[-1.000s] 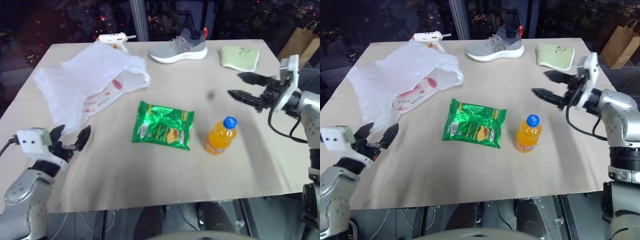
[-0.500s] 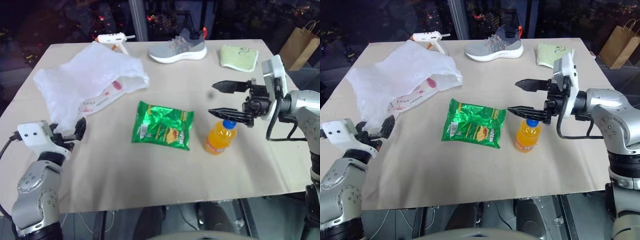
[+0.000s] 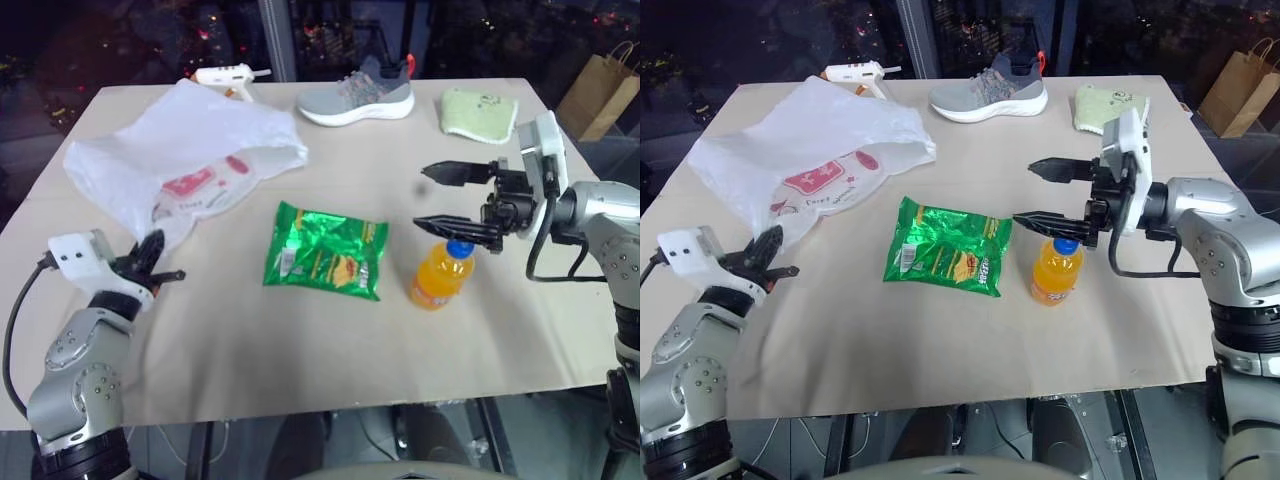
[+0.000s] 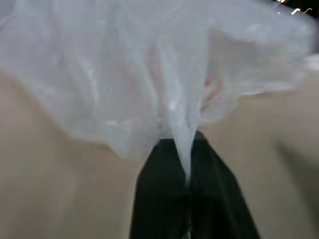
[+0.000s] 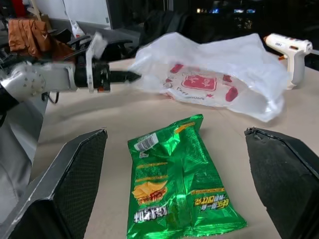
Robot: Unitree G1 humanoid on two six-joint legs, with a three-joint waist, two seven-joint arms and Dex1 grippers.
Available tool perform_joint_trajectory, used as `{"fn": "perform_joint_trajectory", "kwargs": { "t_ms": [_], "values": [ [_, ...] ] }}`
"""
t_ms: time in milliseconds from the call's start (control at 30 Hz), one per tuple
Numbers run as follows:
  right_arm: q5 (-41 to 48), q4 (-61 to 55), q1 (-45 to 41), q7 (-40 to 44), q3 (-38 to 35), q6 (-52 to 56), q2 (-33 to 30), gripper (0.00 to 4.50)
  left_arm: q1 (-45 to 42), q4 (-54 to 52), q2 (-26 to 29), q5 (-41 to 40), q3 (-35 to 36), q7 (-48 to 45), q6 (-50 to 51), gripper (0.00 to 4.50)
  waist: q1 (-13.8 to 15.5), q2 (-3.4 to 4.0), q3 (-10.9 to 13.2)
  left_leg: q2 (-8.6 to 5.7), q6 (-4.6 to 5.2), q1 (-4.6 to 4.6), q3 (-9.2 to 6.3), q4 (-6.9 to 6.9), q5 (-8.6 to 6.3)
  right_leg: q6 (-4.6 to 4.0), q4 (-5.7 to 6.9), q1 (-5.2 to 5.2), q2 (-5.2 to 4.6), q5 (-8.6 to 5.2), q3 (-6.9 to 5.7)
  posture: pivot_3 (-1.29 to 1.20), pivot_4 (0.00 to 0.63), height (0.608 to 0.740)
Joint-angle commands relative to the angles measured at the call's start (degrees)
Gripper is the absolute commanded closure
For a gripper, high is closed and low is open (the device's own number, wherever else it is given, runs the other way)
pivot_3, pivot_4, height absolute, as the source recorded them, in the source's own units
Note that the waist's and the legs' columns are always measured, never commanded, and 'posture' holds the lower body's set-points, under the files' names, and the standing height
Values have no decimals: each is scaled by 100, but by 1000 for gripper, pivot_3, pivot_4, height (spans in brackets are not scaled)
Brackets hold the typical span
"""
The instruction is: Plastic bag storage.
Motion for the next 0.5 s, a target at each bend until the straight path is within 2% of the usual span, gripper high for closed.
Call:
{"fn": "perform_joint_trajectory", "kwargs": {
  "t_ms": [33, 233, 367, 500],
  "values": [
    [-154, -294, 99, 119, 97, -144, -173, 0, -114, -530, 105, -881, 334, -194, 199, 4464, 1, -1, 0, 0, 0, -1, -1, 0, 0, 0, 0, 0, 0, 0, -1, 0, 150, 740],
    [-236, -337, 31, 149, 111, -196, -300, 0, -28, -552, 170, -1804, 719, -152, 443, 4464, -16, -1, 1, 1, 0, -1, 1, 0, 0, 0, 1, -2, 1, 0, 1, 0, 150, 740],
    [-273, -79, 92, 358, -79, -115, -695, 0, 257, -500, 290, -1941, 817, -282, 502, 4464, -14, -1, 1, 0, 0, -2, 2, 0, 0, 0, 0, -2, 0, 0, 1, 0, 150, 740],
    [-129, -262, 593, 614, 15, 137, -1063, 0, 367, -570, 326, -2178, 783, -400, 575, 4464, 36, -10, -2, 0, 0, -3, -1, 0, 0, -1, -4, -2, 0, -1, -2, 0, 150, 740]
  ]
}}
